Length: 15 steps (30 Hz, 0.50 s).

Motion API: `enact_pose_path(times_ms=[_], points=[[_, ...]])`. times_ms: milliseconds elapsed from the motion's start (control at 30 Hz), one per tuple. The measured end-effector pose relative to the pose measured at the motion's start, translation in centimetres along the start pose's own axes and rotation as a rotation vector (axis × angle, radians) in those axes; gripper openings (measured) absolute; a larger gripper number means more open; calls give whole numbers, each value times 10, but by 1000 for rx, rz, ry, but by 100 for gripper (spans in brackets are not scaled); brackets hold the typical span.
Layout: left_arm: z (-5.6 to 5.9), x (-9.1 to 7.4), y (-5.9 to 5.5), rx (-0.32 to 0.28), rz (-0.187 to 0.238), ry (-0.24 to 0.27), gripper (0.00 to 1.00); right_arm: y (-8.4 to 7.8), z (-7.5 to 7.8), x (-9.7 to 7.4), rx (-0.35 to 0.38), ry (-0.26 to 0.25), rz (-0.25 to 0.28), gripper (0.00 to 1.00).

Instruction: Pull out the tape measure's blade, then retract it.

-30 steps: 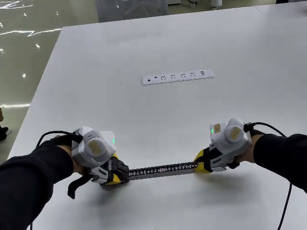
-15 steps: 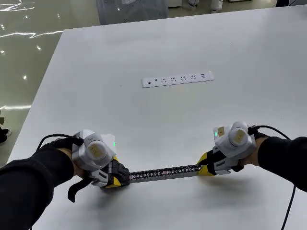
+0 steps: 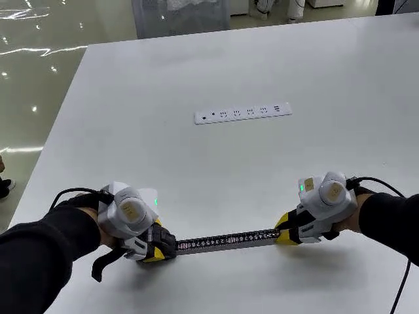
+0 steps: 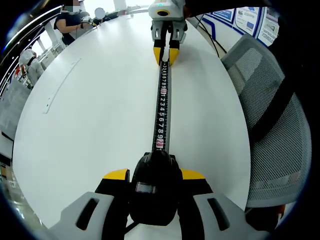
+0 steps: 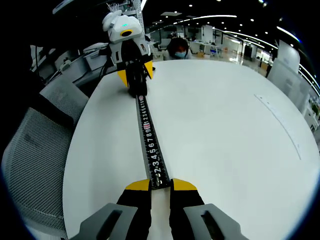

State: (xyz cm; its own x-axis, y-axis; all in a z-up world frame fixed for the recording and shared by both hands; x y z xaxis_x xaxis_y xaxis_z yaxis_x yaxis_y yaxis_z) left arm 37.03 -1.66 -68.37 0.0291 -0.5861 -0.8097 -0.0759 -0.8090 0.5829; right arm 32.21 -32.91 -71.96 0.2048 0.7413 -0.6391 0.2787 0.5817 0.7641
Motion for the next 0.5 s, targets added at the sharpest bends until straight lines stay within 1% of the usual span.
enact_pose_path(times_ms=[500], points=[[-1, 1, 0, -1, 0, 1, 31, -6, 1, -8, 4, -8, -9, 9]])
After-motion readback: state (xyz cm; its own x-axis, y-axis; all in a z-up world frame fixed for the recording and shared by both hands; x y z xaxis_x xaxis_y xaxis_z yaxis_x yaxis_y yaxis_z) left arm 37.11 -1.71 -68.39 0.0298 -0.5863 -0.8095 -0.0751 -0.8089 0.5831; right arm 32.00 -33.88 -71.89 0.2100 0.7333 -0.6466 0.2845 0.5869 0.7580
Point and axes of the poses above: the centre of the closed fingertips' face, and the gripper's own axes: x roughly forward along the fingers, z roughly to its right, y roughly out of its top, the point moved 9 cm from there along -x, roughly backward along the fingers, and after that the axes turned 11 degrees about z, right-handed, at the moved point
